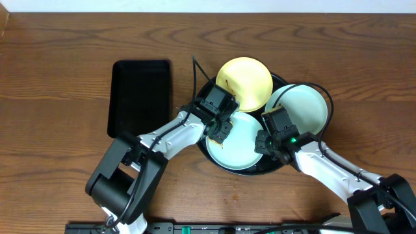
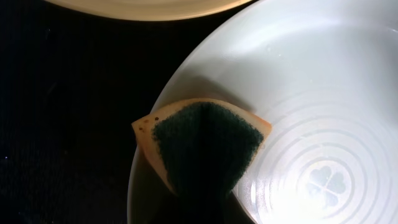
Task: Clean dirty plates on tray and stack at the side
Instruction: 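Scrub the pale green plate surface with the sponge in the left gripper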
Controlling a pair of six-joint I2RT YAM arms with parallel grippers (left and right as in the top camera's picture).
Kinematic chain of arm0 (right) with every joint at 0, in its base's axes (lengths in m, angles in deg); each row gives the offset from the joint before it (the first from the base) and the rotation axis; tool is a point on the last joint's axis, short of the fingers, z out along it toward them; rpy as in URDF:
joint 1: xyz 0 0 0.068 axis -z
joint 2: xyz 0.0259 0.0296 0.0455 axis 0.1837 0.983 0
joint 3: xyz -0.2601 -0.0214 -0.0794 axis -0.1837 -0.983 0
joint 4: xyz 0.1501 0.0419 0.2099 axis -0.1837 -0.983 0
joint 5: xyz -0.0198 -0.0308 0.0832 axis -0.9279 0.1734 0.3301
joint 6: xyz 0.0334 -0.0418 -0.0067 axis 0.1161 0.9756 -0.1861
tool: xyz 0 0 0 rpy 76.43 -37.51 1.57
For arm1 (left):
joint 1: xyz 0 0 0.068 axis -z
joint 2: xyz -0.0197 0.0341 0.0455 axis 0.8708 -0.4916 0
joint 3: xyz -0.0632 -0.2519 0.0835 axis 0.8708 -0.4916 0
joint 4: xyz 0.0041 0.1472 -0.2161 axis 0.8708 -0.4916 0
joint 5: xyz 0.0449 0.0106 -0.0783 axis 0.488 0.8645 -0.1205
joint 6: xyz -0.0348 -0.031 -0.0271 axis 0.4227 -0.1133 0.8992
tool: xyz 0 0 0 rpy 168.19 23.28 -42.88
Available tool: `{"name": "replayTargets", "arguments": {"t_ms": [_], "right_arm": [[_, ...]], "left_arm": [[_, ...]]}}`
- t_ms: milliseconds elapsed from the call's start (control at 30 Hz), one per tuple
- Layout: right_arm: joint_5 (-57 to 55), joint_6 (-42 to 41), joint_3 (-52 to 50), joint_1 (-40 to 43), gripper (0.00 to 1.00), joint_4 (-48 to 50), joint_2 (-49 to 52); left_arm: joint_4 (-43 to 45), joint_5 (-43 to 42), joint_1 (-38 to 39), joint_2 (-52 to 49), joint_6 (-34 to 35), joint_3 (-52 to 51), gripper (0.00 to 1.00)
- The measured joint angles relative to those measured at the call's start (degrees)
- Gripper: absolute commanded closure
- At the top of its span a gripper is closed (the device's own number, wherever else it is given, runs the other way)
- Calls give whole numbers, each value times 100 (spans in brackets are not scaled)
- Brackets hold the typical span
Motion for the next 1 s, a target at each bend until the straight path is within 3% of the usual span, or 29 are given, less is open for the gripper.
{"name": "replayTargets", "arguments": {"t_ms": [1000], "right_arm": [[-2,0,0,0,99,4,0]], "left_arm": [[354,-844,-37,201,308,-444,93]]}}
